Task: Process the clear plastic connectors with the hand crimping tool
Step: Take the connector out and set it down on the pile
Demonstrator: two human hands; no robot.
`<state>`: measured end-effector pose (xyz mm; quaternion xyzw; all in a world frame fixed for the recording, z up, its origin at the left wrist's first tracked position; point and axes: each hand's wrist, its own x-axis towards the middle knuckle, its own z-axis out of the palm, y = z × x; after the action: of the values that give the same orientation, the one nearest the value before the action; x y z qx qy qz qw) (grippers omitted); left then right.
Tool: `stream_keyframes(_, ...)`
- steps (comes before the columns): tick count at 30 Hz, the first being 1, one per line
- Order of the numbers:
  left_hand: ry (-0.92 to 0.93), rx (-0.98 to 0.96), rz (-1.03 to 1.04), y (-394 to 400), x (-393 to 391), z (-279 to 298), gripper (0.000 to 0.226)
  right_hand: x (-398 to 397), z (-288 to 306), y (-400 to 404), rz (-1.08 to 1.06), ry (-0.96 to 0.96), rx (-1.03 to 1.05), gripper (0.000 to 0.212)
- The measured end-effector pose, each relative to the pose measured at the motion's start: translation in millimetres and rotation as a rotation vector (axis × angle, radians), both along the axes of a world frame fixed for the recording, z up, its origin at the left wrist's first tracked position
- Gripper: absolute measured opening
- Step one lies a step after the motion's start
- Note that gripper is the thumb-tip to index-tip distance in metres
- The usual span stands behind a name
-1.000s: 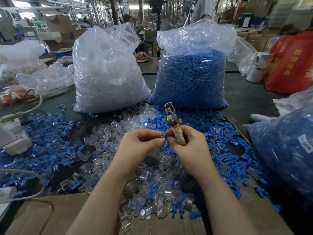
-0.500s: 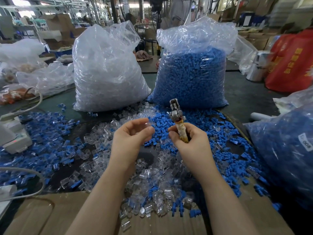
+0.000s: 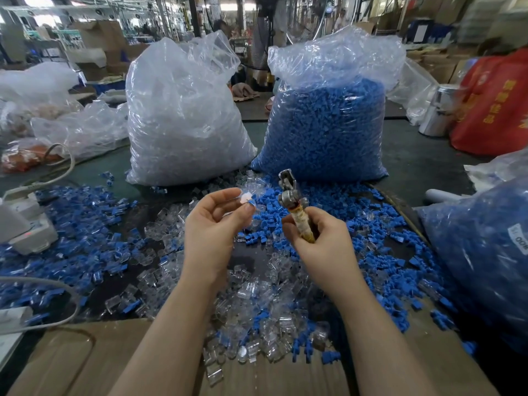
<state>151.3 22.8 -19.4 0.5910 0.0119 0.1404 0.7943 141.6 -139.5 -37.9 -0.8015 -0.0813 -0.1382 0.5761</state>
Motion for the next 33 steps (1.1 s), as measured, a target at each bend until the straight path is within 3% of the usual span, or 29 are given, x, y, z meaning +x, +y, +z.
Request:
stream_keyframes(5,-0.039,0.043,0.019,1,0,0,0.027,-1,1,-2,0.021,0.013,-0.007,0.010)
stream_keyframes(14,-0.109,0.118,-0.027,2,0,3,0.030,-2,-1,1,0.043,0.047,-0.244,0.016)
stream_keyframes(33,-0.155,0.192,-0.118,10,-3,9,0.038,-2,0,0,0.031,0.025,-0.353,0.008)
